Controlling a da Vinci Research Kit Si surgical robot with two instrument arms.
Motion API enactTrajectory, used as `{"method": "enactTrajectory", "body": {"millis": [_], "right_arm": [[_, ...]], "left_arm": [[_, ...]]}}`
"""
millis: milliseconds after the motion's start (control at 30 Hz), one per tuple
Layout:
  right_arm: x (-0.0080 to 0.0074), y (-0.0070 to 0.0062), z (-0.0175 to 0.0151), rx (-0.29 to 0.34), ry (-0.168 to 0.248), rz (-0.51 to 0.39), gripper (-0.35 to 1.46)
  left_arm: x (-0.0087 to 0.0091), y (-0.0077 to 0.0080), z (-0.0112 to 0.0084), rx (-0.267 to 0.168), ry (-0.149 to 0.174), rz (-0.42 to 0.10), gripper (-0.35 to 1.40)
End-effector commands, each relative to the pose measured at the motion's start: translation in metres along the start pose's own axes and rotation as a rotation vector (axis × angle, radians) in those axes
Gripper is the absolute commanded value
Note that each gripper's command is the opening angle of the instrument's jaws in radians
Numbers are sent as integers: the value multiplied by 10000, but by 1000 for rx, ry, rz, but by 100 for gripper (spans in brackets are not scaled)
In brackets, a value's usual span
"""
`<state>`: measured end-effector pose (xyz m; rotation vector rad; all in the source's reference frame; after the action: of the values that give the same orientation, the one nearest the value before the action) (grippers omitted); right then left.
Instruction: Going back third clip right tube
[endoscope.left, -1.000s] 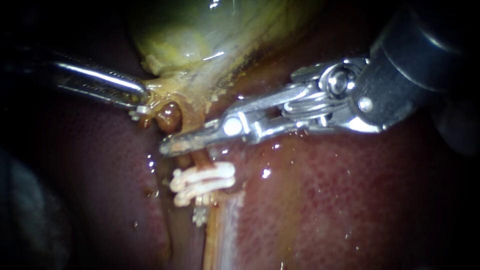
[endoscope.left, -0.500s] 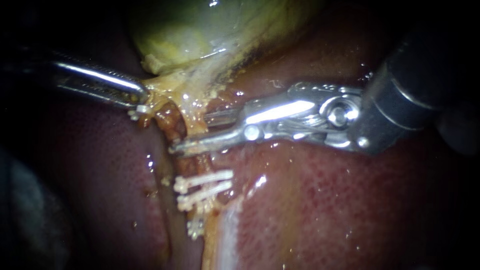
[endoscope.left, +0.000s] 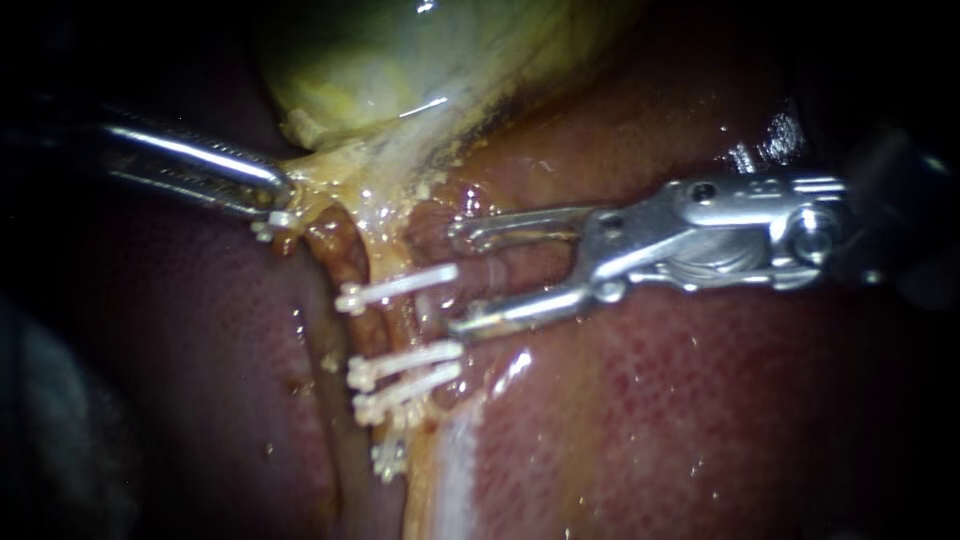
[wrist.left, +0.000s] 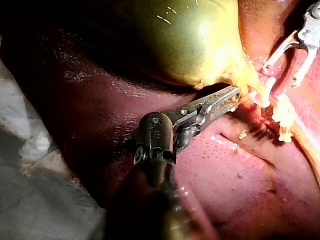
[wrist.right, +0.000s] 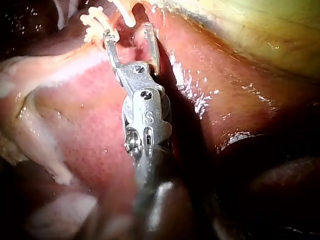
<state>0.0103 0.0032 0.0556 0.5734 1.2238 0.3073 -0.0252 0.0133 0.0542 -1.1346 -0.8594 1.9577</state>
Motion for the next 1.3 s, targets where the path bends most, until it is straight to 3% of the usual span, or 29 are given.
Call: {"method": "enactTrajectory", "body": {"millis": [33,300,533,700,1033,1300], "right_arm": [[-1,-1,-5,4,0,-11,50],[-10,-16,-45,21,4,-58,50],[-6,-21,-68,-8,9,-63,50],[-4,-22,-75,-12,11,-59,50],[-3,-25,-76,-11,11,-59,50],[-2,-27,-77,-11,11,-59,50]], "left_arm": [[0,0,0,0,0,0,-35],[-1,1,-1,0,0,0,-35],[-2,0,4,3,1,1,-35],[-8,-4,21,8,2,5,-35],[-17,-34,67,4,-5,18,-35],[-19,-35,76,0,-8,26,-35]]}}
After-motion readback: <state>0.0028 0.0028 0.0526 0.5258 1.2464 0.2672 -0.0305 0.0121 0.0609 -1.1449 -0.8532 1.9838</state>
